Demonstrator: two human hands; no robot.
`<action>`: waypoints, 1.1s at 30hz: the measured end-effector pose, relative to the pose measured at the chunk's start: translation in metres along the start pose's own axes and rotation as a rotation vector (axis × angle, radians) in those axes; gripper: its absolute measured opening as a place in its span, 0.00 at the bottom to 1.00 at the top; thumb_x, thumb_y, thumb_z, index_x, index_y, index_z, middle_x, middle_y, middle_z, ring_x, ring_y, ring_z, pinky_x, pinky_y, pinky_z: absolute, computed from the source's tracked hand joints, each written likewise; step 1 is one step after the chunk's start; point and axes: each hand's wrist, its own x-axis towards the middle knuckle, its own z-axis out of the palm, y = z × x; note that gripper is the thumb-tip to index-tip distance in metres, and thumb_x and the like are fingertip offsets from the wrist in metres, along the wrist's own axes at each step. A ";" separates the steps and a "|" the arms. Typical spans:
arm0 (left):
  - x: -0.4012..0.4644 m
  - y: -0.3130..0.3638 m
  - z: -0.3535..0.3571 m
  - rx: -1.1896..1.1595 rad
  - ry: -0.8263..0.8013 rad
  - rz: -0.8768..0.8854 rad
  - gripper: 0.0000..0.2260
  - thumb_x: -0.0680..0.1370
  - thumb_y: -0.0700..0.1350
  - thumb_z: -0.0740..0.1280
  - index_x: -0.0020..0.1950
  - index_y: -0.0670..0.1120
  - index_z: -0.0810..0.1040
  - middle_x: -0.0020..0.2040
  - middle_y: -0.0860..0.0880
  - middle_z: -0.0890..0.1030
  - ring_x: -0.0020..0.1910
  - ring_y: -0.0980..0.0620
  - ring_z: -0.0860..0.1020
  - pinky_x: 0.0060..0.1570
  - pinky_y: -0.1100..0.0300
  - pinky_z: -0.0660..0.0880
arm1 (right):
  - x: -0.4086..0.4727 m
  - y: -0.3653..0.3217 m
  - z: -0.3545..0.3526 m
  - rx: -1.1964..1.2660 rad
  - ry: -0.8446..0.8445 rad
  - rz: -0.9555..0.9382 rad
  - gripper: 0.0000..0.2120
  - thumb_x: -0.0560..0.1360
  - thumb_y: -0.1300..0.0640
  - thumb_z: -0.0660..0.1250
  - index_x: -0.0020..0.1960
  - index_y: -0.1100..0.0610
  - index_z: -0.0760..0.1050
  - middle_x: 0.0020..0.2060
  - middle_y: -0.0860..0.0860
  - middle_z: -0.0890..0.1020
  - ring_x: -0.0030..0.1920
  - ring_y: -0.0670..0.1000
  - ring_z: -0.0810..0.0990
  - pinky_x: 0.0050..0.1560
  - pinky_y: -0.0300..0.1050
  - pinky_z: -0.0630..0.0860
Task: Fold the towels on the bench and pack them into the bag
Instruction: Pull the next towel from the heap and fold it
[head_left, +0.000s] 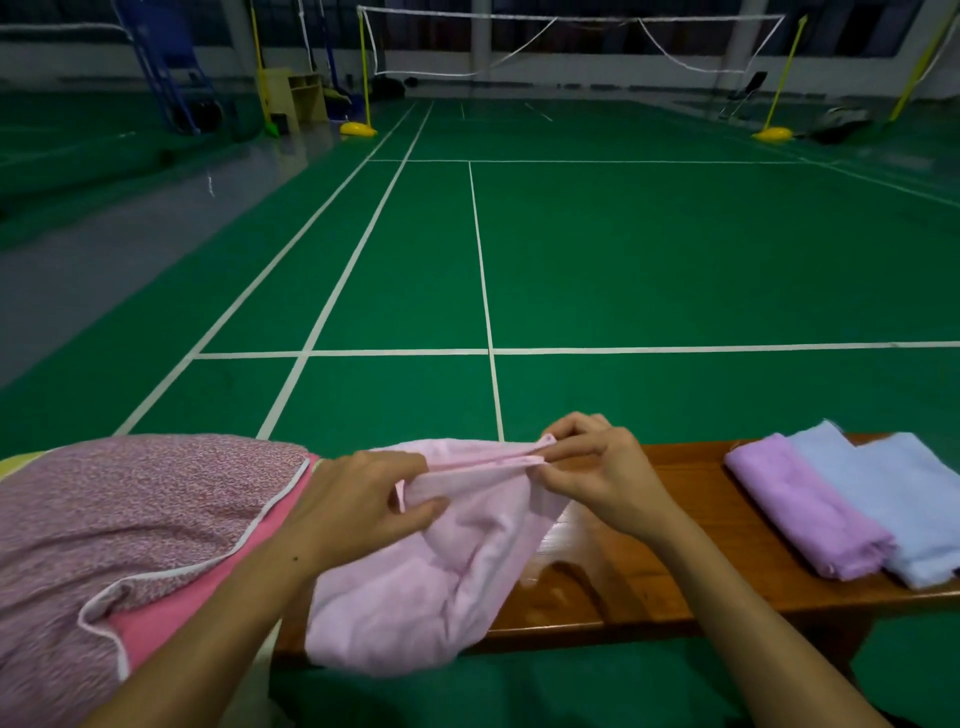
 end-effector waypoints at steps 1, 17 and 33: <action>0.002 0.001 -0.009 0.021 0.032 -0.007 0.20 0.78 0.73 0.61 0.45 0.57 0.76 0.36 0.61 0.79 0.35 0.63 0.78 0.35 0.56 0.80 | -0.001 -0.007 -0.004 0.000 0.040 -0.021 0.04 0.72 0.52 0.79 0.47 0.46 0.90 0.47 0.40 0.82 0.54 0.47 0.77 0.53 0.40 0.73; 0.031 0.075 -0.129 -0.723 0.527 -0.134 0.10 0.73 0.42 0.81 0.48 0.41 0.83 0.42 0.43 0.86 0.45 0.38 0.83 0.47 0.40 0.82 | 0.019 -0.134 -0.055 0.262 0.316 -0.194 0.09 0.74 0.65 0.77 0.46 0.52 0.88 0.49 0.54 0.85 0.46 0.49 0.86 0.47 0.40 0.80; 0.006 0.111 -0.164 -1.183 0.394 -0.066 0.12 0.72 0.44 0.77 0.51 0.45 0.77 0.37 0.44 0.84 0.33 0.49 0.80 0.32 0.61 0.78 | -0.028 -0.177 -0.073 0.507 0.326 -0.075 0.03 0.75 0.62 0.77 0.45 0.56 0.86 0.39 0.59 0.86 0.39 0.52 0.81 0.41 0.49 0.77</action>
